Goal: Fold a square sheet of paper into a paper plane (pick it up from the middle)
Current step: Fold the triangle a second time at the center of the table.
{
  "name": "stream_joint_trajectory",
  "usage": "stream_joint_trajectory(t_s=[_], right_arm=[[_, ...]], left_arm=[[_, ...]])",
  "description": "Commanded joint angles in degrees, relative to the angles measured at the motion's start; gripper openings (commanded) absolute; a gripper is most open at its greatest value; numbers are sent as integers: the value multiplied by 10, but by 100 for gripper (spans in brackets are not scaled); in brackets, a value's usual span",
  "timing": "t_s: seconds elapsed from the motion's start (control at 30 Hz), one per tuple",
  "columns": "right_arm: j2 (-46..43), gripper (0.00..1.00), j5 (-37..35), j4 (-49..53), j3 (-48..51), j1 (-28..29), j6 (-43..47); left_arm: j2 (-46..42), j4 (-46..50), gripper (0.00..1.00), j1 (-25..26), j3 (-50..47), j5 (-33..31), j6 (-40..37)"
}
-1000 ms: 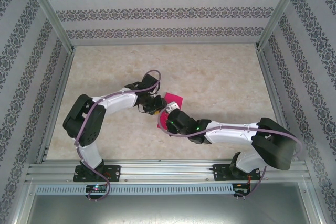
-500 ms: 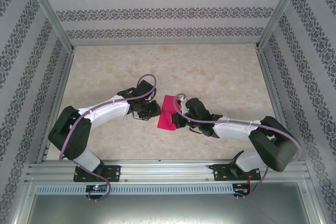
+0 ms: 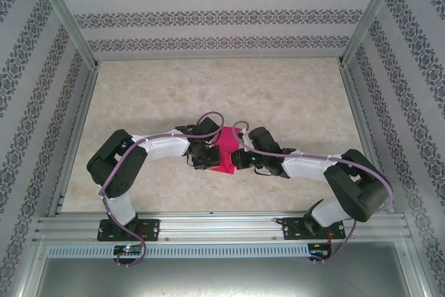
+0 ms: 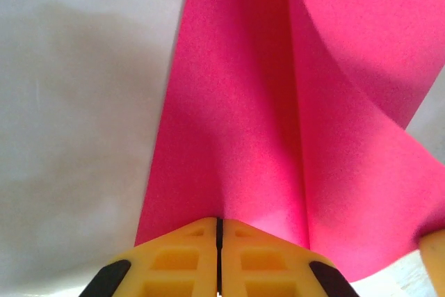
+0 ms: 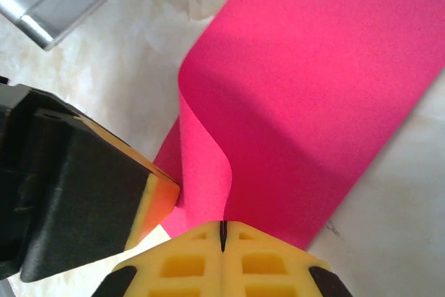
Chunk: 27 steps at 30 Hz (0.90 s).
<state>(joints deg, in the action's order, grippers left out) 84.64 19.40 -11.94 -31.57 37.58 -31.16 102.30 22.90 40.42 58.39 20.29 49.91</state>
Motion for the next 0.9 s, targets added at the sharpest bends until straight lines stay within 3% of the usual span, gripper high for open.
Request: stream_joint_trajectory(t_s=[0.0, 0.87], right_arm=[[15, 0, -17, 63, -35, -8, 30], [76, 0, -78, 161, -125, -11, 101]], left_arm=[[15, 2, 8, 8, -8, -29, 1], [25, 24, 7, 10, 0, -42, -12]])
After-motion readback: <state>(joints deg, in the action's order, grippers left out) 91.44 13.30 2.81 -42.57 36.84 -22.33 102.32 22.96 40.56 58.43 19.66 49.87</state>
